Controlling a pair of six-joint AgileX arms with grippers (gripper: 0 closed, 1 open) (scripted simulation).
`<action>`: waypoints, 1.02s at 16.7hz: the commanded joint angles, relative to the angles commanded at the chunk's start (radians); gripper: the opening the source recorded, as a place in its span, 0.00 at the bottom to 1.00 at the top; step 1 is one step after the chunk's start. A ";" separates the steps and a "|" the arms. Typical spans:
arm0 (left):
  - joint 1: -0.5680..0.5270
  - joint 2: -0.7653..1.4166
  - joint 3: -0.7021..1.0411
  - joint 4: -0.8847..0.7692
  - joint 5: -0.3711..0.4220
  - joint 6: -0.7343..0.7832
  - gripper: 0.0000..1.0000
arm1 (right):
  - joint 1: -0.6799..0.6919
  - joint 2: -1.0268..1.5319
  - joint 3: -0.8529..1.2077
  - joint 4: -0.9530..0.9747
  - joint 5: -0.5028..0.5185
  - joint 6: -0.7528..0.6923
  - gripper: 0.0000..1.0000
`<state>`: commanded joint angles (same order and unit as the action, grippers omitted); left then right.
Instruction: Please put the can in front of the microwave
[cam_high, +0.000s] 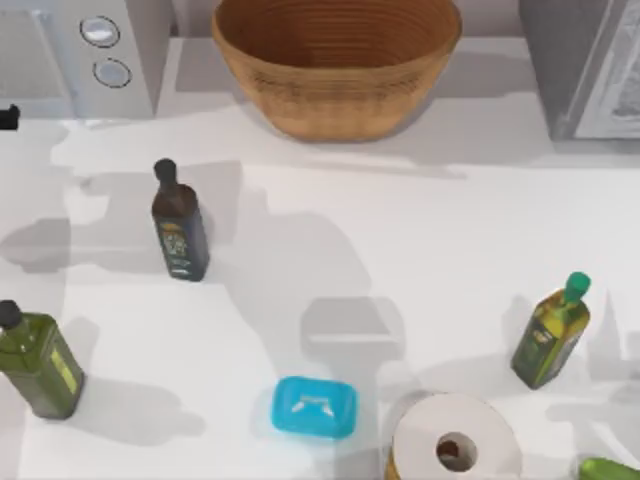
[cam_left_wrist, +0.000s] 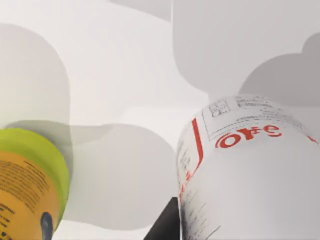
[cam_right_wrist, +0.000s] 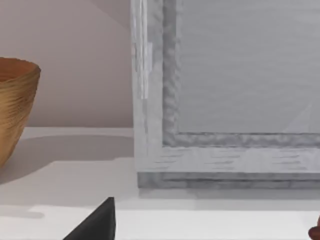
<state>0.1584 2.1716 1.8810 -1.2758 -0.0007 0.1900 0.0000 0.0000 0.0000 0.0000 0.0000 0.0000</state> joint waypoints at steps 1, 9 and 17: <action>0.000 0.000 -0.004 0.004 0.001 0.000 0.00 | 0.000 0.000 0.000 0.000 0.000 0.000 1.00; 0.002 0.002 -0.024 0.022 0.003 0.000 0.08 | 0.000 0.000 0.000 0.000 0.000 0.000 1.00; 0.002 0.002 -0.024 0.022 0.003 0.000 0.68 | 0.000 0.000 0.000 0.000 0.000 0.000 1.00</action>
<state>0.1605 2.1736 1.8572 -1.2534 0.0026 0.1896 0.0000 0.0000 0.0000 0.0000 0.0000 0.0000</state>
